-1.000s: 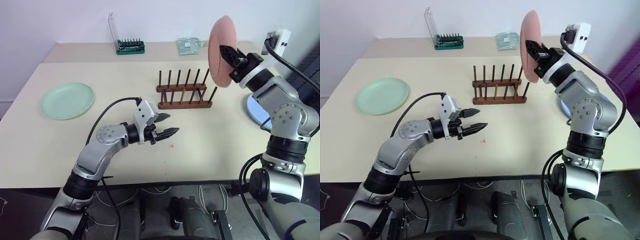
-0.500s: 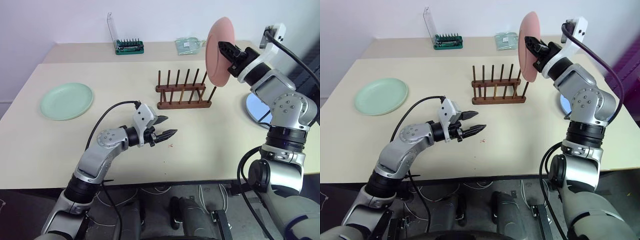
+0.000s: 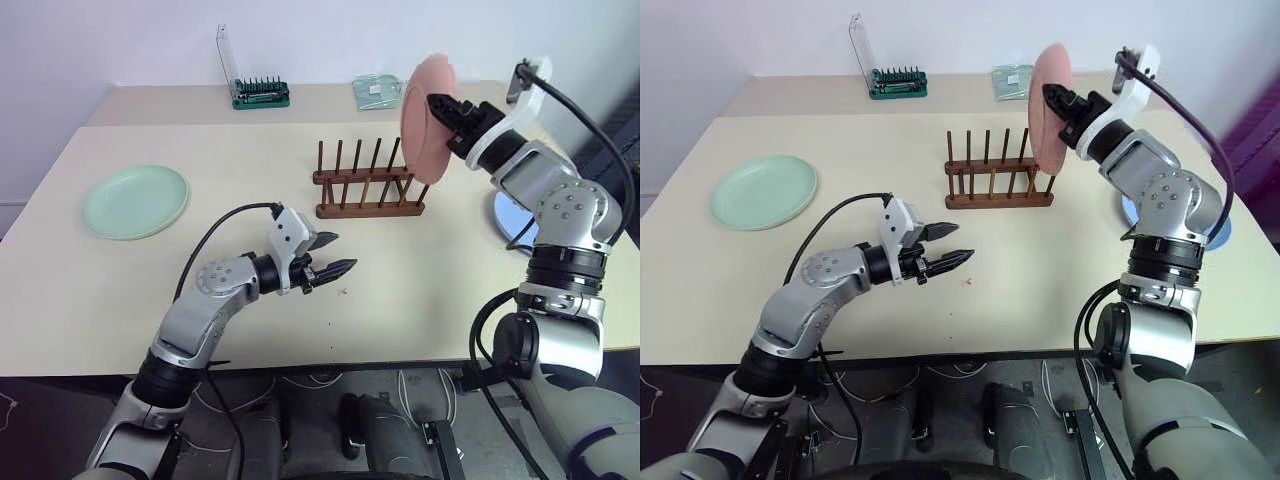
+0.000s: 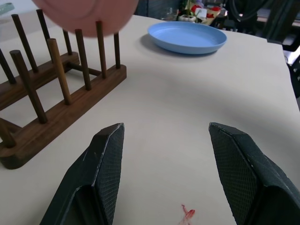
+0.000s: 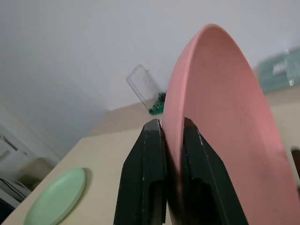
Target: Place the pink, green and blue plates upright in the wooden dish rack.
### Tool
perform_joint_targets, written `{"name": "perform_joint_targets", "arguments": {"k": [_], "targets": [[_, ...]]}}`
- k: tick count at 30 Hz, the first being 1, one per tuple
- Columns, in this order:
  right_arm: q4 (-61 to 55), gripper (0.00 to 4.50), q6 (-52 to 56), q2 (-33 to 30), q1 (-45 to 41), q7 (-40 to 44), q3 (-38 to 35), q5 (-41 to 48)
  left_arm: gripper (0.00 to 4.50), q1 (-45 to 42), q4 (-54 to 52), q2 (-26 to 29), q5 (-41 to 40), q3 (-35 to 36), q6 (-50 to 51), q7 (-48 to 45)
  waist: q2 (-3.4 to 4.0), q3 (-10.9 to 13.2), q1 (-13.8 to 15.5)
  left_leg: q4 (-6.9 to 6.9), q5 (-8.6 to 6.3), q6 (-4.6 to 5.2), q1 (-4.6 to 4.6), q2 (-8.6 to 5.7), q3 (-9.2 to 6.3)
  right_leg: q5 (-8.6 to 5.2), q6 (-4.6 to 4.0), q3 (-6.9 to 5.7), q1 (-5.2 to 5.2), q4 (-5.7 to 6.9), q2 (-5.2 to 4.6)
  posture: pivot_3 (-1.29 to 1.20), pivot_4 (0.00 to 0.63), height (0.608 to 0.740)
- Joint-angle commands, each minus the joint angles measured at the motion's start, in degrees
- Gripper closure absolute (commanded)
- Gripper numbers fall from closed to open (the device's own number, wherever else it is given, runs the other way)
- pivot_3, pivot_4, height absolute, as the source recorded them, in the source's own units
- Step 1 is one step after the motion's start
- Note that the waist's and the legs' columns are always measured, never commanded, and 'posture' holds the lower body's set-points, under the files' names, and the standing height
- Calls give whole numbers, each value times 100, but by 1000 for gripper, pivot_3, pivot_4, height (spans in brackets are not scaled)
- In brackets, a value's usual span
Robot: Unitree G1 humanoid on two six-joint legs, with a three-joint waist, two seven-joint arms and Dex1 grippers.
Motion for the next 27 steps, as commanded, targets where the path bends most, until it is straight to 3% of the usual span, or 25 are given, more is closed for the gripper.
{"name": "perform_joint_targets", "arguments": {"k": [1, 7, 11, 15, 20, 23, 25, 27], "targets": [[369, 4500, -120, 21, -367, -31, -152, 38, 1575, -150, -102, -35, 41, 22, -112, -41, 0, 0, -10, 0, 0, 0, 0, -1, 0, 0, 0, 0, 0, 0, 1, 0, 150, 730], [945, 4500, -157, 34, -555, -15, -162, -48, 1575, -147, -90, -59, 79, 24, -120, -39, 2, 1, -8, -3, 0, 0, 0, -1, 0, 2, 4, 0, -1, 0, 6, 0, 150, 730], [1057, 3003, -373, 65, -603, 40, -171, -120, 1519, -116, -101, -73, 108, 38, -123, -18, 2, 1, -6, -2, 0, 0, 0, -1, 0, 3, 5, 0, -1, 0, 5, 0, 150, 730], [944, 1011, -997, 7, -632, 84, -117, -372, 1519, -98, -90, -84, 184, 57, -183, 48, 3, 2, -1, -2, 0, 0, 0, -1, 0, 8, 14, 0, 0, -1, 5, 0, 150, 730], [674, 1011, -2121, -397, -576, 222, 270, -1237, 1519, -263, 152, -313, 330, 354, -419, 488, 12, 7, 8, -2, 0, 0, -6, -1, -2, 2, 6, 0, 1, -13, 2, 0, 150, 730], [418, 1011, -2095, -563, -586, 478, 263, -1158, 1519, -413, 322, -457, 264, 605, -442, 684, 15, 9, 5, -1, 0, 1, -10, -3, -2, 5, 11, 0, 1, -18, 1, 0, 150, 730], [72, 979, -2248, -741, -486, 717, 588, -1448, 1018, -498, 396, -517, 224, 780, -449, 790, 16, 10, -6, -2, 0, 2, -9, -3, -1, 10, 20, 0, 1, -18, 3, 0, 150, 730], [-358, 979, -2377, -874, -368, 1033, 963, -1702, 225, -587, 439, -627, 72, 1088, -341, 1006, 24, 14, -20, -4, -1, 2, -7, -3, 1, 11, 21, 0, 0, -18, 5, 0, 150, 730]]}}
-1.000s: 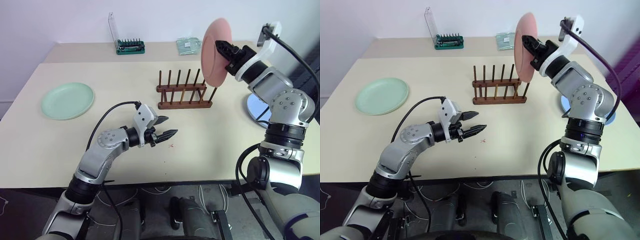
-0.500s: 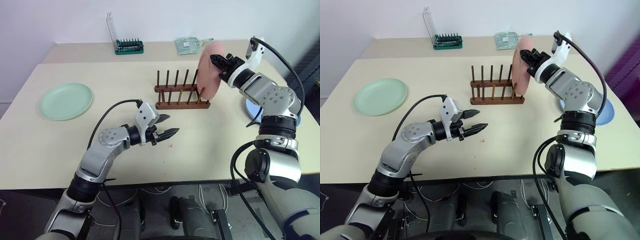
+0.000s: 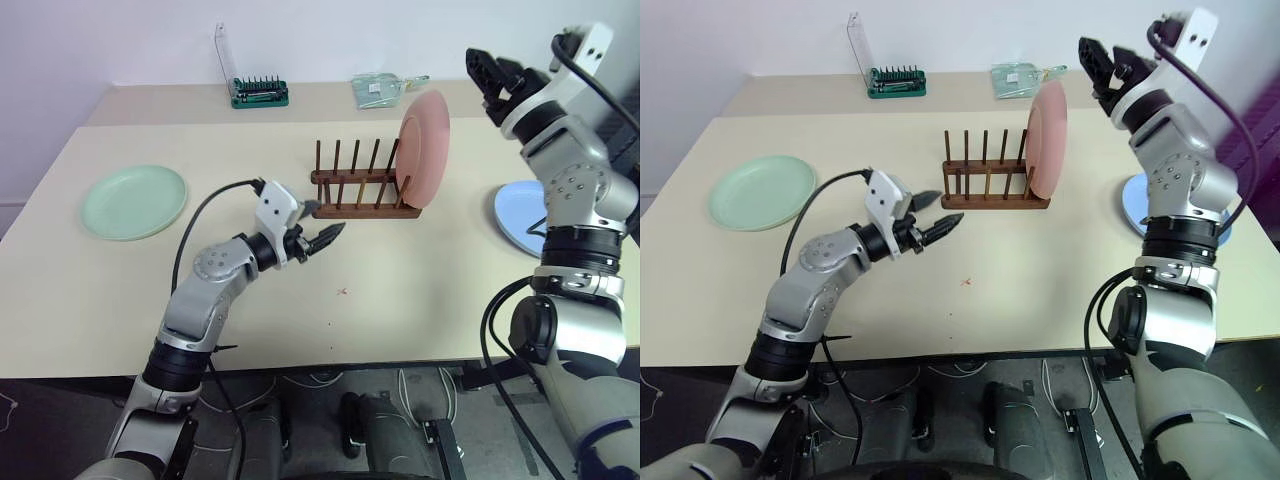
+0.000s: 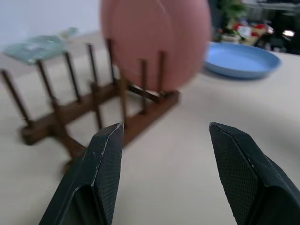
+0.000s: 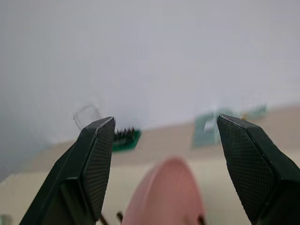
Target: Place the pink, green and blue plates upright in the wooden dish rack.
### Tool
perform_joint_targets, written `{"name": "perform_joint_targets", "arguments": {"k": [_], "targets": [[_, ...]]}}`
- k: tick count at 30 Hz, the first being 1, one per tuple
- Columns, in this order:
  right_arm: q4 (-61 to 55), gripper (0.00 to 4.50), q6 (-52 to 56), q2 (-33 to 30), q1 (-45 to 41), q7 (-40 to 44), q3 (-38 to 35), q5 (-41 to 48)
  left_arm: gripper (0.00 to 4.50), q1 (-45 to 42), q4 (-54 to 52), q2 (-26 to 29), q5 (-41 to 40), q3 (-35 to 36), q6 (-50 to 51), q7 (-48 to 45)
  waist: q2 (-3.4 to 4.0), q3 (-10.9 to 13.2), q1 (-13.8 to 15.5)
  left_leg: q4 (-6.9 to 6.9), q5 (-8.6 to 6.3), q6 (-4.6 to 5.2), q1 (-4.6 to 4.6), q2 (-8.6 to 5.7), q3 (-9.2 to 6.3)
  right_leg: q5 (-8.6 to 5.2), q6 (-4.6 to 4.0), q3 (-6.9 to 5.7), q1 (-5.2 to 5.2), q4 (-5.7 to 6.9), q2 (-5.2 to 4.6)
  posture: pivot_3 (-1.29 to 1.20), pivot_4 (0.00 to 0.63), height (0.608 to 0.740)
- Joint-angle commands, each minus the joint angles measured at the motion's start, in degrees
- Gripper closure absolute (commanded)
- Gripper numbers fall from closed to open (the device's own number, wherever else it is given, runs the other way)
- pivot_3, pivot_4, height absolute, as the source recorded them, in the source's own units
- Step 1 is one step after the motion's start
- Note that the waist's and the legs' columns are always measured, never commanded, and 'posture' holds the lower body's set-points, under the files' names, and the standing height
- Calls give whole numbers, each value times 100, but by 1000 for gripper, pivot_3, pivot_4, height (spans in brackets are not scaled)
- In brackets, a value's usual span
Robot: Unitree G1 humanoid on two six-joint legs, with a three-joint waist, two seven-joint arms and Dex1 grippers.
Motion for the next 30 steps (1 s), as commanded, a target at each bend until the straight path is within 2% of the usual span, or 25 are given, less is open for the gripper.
{"name": "perform_joint_targets", "arguments": {"k": [1, 6, 10, 13, 15, 19, 23, 30], "targets": [[-1002, 979, -340, -228, 84, 636, 636, -386, 97, -192, -55, -182, -230, 610, -35, 438, 3, 2, -16, -2, 0, 0, 2, 1, 0, 0, 1, 0, -1, 0, 1, 0, 150, 730], [-2757, 979, -709, -482, 776, 1888, 2171, -1013, 97, -583, 104, -357, -299, 2229, 350, 2350, 3, 2, -22, -5, 0, 1, 7, 9, -9, 0, 2, -1, -1, 6, 15, 0, 150, 730], [-3232, 979, -766, -110, 1150, 1914, 2878, -1367, 97, -766, 290, -287, -115, 3813, 921, 4338, 2, 2, -8, -4, 0, 1, 9, 12, -10, 0, 3, -1, 1, 8, 15, 0, 150, 730], [-3260, 979, -809, 133, 1308, 1921, 3040, -1470, 97, -723, 226, -215, -29, 4496, 1320, 5228, -12, 9, 16, 0, 0, 0, 6, 11, -7, 2, 4, -2, 2, 8, 6, 0, 150, 730], [-3178, 979, -797, 310, 1333, 1931, 3054, -1443, 97, -707, 250, -237, -290, 4907, 1585, 5445, -23, 9, 66, 5, 0, 0, 2, 8, -7, 3, 5, -6, 6, 6, -1, 0, 150, 730], [-2954, 979, -905, 451, 1315, 2045, 3069, -1552, 97, -704, 667, -72, -519, 5089, 1980, 5361, -38, 3, 184, 18, -1, -3, 2, 4, -8, 3, 0, -14, 21, -6, -11, 0, 150, 730], [-2804, 979, -1001, 528, 1326, 2088, 3043, -1642, 97, -964, 1326, 14, -953, 5520, 2180, 5402, -45, -1, 153, 17, -6, -11, 0, 4, -2, 5, -21, -21, 24, -14, -24, 0, 150, 730], [-2813, 979, -1037, 596, 1469, 1980, 2988, -1778, 97, -1430, 2635, 244, -1192, 5366, 2039, 5070, -50, 3, 132, 8, -1, -4, 1, 3, 1, 21, -9, -21, 16, -10, -10, 0, 150, 730]]}}
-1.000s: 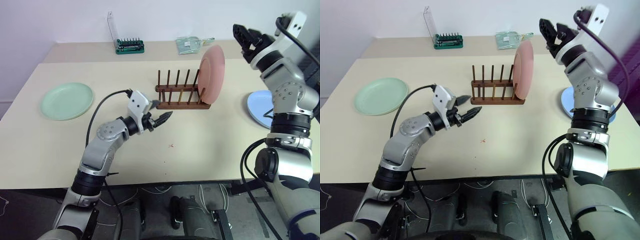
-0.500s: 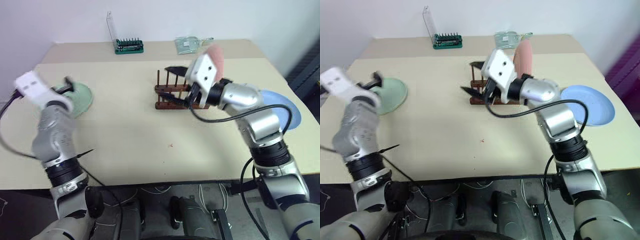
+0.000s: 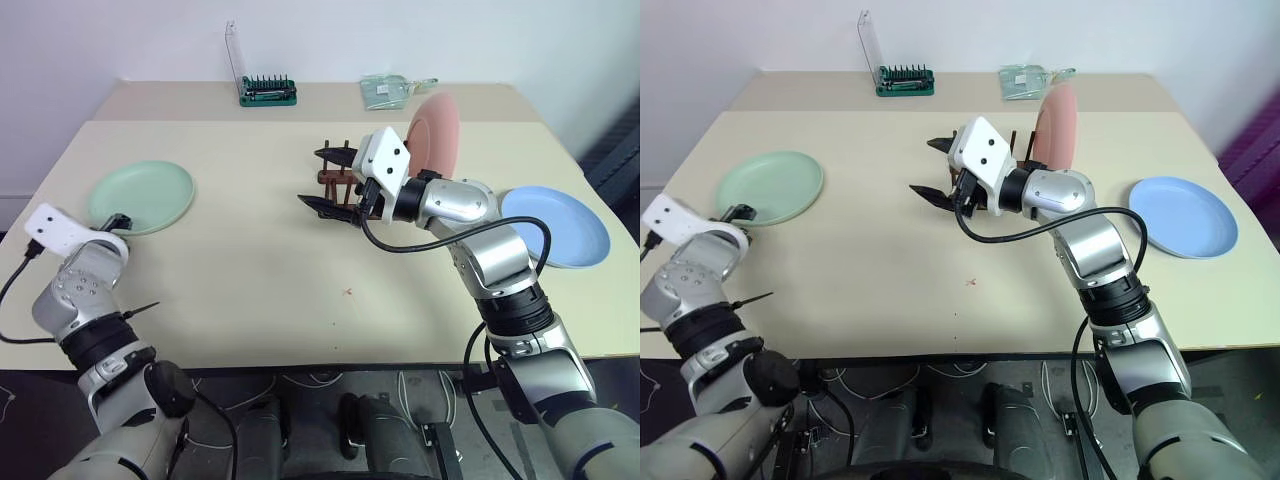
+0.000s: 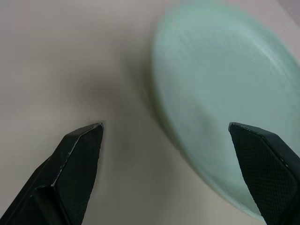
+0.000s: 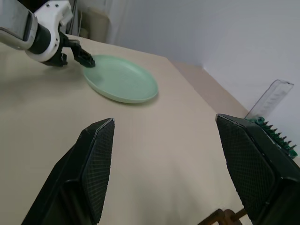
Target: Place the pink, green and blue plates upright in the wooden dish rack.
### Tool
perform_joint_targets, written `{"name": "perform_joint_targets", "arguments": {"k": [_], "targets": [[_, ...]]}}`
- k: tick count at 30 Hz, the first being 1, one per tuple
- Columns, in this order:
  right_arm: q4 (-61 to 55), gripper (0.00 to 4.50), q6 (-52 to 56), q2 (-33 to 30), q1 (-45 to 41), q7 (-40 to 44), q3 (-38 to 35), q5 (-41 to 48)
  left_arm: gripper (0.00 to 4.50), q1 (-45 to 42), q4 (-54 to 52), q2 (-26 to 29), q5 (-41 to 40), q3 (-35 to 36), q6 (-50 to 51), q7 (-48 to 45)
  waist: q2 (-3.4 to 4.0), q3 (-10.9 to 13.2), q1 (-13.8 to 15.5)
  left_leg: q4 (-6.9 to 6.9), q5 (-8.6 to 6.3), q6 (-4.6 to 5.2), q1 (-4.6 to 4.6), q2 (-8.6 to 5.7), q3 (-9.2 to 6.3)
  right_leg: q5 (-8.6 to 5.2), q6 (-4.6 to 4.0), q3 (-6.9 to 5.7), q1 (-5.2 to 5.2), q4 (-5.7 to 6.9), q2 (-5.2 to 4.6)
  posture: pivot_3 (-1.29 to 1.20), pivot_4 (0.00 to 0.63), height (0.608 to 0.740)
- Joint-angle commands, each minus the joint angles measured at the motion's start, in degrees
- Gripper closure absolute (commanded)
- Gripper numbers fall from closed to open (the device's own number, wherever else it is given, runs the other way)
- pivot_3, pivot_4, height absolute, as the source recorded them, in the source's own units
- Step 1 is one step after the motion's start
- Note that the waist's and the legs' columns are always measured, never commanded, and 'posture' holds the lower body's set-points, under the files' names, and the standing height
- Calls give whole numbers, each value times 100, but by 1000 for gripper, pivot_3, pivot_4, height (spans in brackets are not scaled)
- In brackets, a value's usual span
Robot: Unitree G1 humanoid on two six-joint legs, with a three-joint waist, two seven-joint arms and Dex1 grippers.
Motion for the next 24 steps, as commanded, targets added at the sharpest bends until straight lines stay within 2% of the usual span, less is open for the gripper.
{"name": "perform_joint_targets", "arguments": {"k": [1, 4, 8, 9, 11, 14, 19, 22, 24], "targets": [[-166, 979, -118, 51, 79, -75, -153, -61, 97, -284, 464, 142, -153, -38, -254, -97, 0, 0, 1, 0, 0, 0, 2, 0, 0, 0, 0, 0, 1, 1, 0, 0, 150, 730], [-223, 979, -115, 33, 157, -124, -186, -142, 962, -403, 568, -11, -282, 125, -389, 176, 0, 0, 4, 0, 0, 0, 2, 2, 2, 0, 0, 0, 0, 1, -3, 0, 150, 730], [-289, 979, -87, 5, 229, -184, -241, -194, 2897, -344, 442, -152, -408, 111, -488, 375, -1, 0, 13, 0, 0, 0, 2, 2, 3, 1, 0, 1, 2, 1, -10, 0, 150, 730], [-302, 979, -91, -6, 246, -189, -247, -208, 3509, -321, 398, -162, -437, 48, -464, 347, -1, 0, 13, 0, 0, 0, 2, 2, 2, 1, -1, 1, 2, 1, -10, 0, 150, 730], [-335, 979, -99, -27, 283, -192, -259, -226, 4461, -262, 265, -123, -424, -239, -357, 125, -2, -1, 15, 1, 0, 0, 2, 1, 3, 1, -1, 0, 2, 1, -9, 0, 150, 730], [-359, 979, -129, -31, 305, -170, -264, -239, 4461, -240, 97, -86, -381, -571, -288, -18, -2, -1, 12, 0, 0, 0, 3, -1, 5, 0, -1, 1, 4, 1, -11, 0, 150, 730], [31, 979, -647, -73, 79, -139, 51, -801, 4461, -532, -1049, -321, -322, -1785, -200, -413, -12, 4, 23, 3, 1, -1, -4, -2, 4, 0, -1, -1, 3, -1, -8, 0, 150, 730], [377, 143, -1152, -133, -149, -259, 262, -1391, 4500, -650, -1576, -524, -372, -2135, 6, -326, -12, 4, 5, 3, 1, -1, -3, -3, 8, 0, -2, 4, 2, -5, -13, 0, 150, 730], [676, 66, -1606, -137, -349, -454, 386, -1829, 4500, -822, -1885, -783, -511, -2199, 168, -126, -12, 4, -18, 2, 1, 0, -2, -9, 10, 0, -1, 4, 2, -5, -10, 0, 150, 730]]}}
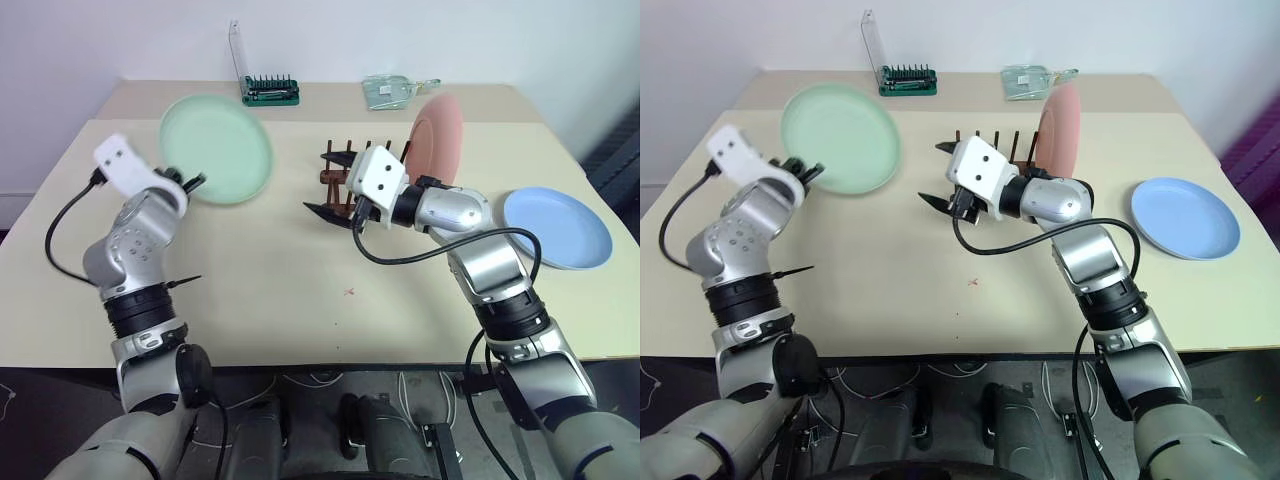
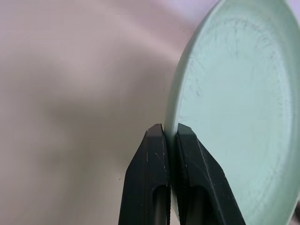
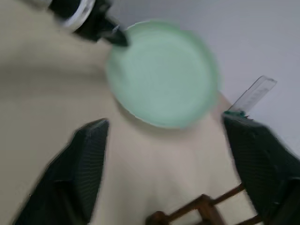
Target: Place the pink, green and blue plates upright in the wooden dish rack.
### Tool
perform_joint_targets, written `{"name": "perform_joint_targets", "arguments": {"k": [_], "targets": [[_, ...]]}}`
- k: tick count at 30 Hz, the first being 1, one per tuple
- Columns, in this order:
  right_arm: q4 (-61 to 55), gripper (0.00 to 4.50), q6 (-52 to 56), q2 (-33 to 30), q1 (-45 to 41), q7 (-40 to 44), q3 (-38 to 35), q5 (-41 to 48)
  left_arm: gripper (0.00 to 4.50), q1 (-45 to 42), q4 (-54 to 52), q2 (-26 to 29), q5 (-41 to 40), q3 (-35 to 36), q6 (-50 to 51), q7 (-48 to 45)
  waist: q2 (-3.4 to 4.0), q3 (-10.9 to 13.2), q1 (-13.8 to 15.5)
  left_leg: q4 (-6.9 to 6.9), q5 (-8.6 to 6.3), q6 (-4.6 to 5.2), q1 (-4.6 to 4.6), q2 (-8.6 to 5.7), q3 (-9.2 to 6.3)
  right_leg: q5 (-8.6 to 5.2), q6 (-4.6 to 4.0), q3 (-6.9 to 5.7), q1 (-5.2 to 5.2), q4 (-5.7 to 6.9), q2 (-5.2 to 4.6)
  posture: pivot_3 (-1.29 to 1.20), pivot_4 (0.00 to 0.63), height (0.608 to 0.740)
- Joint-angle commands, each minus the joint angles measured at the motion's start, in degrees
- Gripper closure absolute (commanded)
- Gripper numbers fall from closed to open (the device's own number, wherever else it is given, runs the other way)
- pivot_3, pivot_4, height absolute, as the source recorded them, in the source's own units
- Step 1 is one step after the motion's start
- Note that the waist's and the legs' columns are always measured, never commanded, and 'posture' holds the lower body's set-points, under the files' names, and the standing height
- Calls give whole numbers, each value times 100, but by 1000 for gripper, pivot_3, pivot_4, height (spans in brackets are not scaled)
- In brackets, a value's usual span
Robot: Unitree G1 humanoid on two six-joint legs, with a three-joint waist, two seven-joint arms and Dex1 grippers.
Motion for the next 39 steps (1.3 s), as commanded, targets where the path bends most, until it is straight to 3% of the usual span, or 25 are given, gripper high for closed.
{"name": "perform_joint_targets", "arguments": {"k": [1, 10, 18, 21, 28, 29, 32, 35, 39], "targets": [[398, 66, -805, -39, -412, -379, 102, -704, 4500, -336, -715, -278, -216, -171, 270, 259, 0, 1, -24, -2, 0, 0, 0, 0, 0, 0, 1, 1, -2, 0, 2, 0, 150, 730], [1562, 66, -2015, 101, -1024, -1008, 359, -1763, 4500, -966, -1224, -981, -589, -341, 841, 693, -2, 2, -32, -3, 2, 0, 2, 4, -1, 1, 5, 3, -1, 3, 19, 0, 150, 730], [2284, 66, -2467, 78, -1340, -1715, 467, -2584, 4500, -1009, -1542, -1495, -825, -476, 1185, 974, -3, 2, -15, -1, 3, 0, 1, 2, -1, -7, 17, 5, 0, 3, 18, 0, 150, 730], [2421, 868, -2559, 1, -1368, -2004, 510, -2904, 4500, -944, -1623, -1631, -858, -471, 1269, 1048, -3, 2, -12, -1, 3, 0, 1, 2, -2, -7, 17, 6, 0, 3, 18, 0, 150, 730], [2404, 4284, -2630, -53, -1301, -2383, 486, -3284, 4500, -948, -1588, -1671, -877, -364, 1089, 1003, -3, 2, -24, -2, 3, 0, 2, 2, -4, -8, 19, 6, -1, 3, 21, 0, 150, 730], [2389, 4284, -2638, -58, -1284, -2395, 485, -3316, 4500, -949, -1600, -1691, -919, -330, 1003, 981, -2, 3, -23, -2, 3, -1, 2, 2, -3, -8, 19, 6, -1, 3, 21, 0, 150, 730], [2329, 4334, -2650, -61, -1231, -2410, 467, -3345, 3494, -1017, -1585, -1768, -1010, -118, 524, 984, -2, 3, -19, -1, 3, -1, 2, 2, -3, -8, 18, 6, 0, 2, 20, 0, 150, 730], [2148, 4334, -2587, -17, -1128, -2406, 347, -3185, 2053, -1163, -1361, -1595, -778, 196, -339, 1097, -3, 3, -9, 0, 3, -1, 2, 2, -1, -4, 12, 6, 0, 2, 21, 0, 150, 730], [1493, 4334, -2261, 147, -774, -2158, -104, -2411, 2053, -1237, -680, -882, -418, 571, -1254, 1048, -2, 3, -36, -3, 3, -1, 4, 2, 2, -4, 13, 6, -1, 3, 24, 0, 150, 730]]}}
